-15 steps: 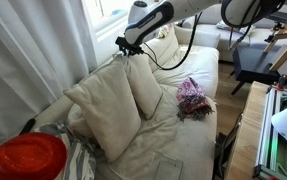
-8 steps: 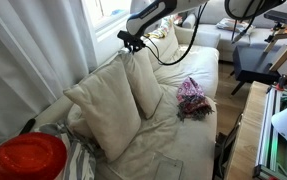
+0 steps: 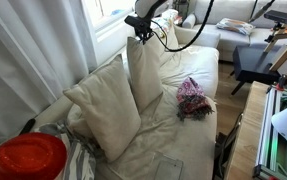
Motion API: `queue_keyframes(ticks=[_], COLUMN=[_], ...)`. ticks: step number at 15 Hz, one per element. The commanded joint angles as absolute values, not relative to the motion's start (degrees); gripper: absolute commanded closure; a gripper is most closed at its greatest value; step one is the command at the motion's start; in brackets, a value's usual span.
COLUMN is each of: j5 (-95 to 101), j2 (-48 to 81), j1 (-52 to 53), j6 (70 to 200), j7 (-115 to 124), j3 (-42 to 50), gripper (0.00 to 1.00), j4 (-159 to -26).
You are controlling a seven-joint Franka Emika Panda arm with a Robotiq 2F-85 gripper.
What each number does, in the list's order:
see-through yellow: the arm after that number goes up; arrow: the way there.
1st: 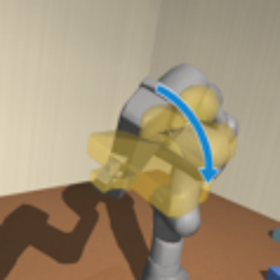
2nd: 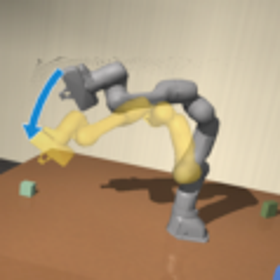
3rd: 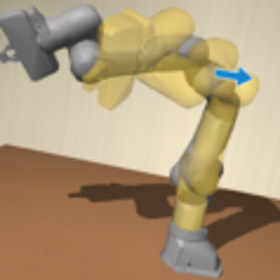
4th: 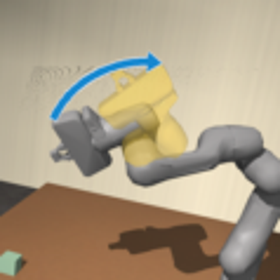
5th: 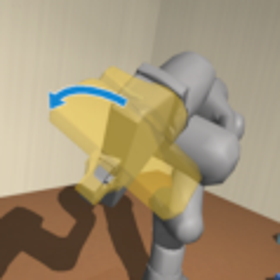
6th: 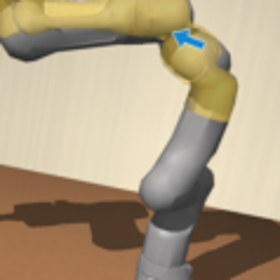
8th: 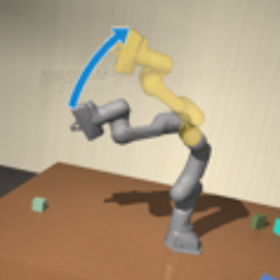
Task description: Lay the right pillow on the couch, the put the red cloth on top of it
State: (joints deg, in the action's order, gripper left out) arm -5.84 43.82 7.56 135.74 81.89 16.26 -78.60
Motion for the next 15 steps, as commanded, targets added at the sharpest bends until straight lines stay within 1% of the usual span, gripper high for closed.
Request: queue_keyframes(ticks=[1,8,9,13,14,15], j5=[-3.0,4.3,1.5,3.7,3.8,3.8], j2=[31.0,17.6,23.8,20.0,20.0,20.3], j1=[8.5,10.0,6.9,7.4,7.4,7.4], j6=[133.6,130.5,130.9,130.8,130.8,130.0], j7=[86.3,94.1,91.4,93.5,93.5,95.5], j3=[15.5,14.3,12.0,11.7,11.7,11.8], gripper=[0.97,0.97,0.88,0.88,0.97,0.97], j4=[-91.7,-105.2,-99.4,-103.5,-103.7,-102.8])
